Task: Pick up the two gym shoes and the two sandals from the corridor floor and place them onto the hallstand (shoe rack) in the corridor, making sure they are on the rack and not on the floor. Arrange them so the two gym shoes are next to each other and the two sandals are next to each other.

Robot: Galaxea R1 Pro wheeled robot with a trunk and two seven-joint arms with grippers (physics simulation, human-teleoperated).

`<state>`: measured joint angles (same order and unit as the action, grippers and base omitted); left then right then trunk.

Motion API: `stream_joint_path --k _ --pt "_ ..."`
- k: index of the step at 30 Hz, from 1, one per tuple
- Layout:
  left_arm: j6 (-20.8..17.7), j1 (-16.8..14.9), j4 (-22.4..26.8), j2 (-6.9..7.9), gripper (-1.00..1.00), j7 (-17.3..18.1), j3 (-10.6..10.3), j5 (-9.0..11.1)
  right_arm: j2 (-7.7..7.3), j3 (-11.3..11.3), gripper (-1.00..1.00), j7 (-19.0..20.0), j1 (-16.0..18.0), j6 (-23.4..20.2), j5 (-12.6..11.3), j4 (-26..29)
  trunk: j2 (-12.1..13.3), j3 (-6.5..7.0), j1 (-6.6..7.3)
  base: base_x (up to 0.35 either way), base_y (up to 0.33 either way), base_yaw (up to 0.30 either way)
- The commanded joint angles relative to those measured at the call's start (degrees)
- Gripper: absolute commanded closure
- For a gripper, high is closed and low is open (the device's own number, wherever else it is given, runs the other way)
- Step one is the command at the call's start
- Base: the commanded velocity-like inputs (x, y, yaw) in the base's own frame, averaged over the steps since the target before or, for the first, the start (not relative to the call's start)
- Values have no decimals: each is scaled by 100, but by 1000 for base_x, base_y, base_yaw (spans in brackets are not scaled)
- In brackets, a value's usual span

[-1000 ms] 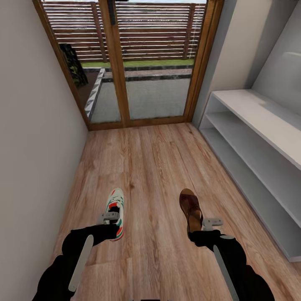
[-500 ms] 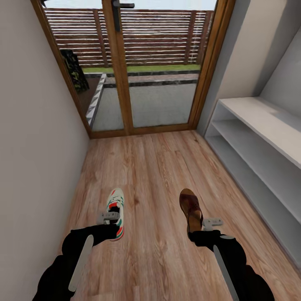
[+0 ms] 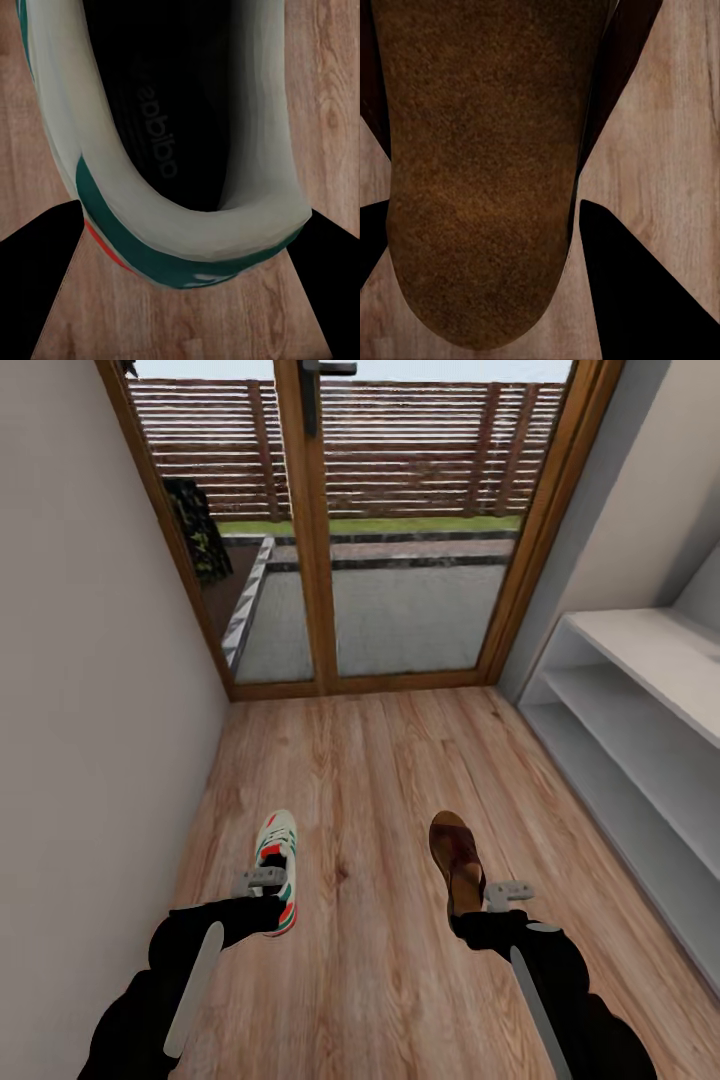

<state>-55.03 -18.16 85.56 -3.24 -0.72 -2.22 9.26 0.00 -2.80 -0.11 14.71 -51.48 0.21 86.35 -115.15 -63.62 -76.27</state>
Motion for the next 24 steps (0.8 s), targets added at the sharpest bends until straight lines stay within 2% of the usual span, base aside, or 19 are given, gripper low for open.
stream_joint_path --k 1,12,24 --pt "-26 -3 4 -2 100 -7 2 23 -2 -2 100 -16 4 -28 -12 7 -2 -5 -3 340 6 59" --pt "-26 -3 4 -2 100 -7 7 23 -2 -2 100 -16 3 -28 -12 5 -2 -8 -3 340 12 12" --pt "-26 -3 4 -2 100 -2 2 23 0 -2 100 -16 3 -28 -12 5 -2 -8 -3 340 120 0"
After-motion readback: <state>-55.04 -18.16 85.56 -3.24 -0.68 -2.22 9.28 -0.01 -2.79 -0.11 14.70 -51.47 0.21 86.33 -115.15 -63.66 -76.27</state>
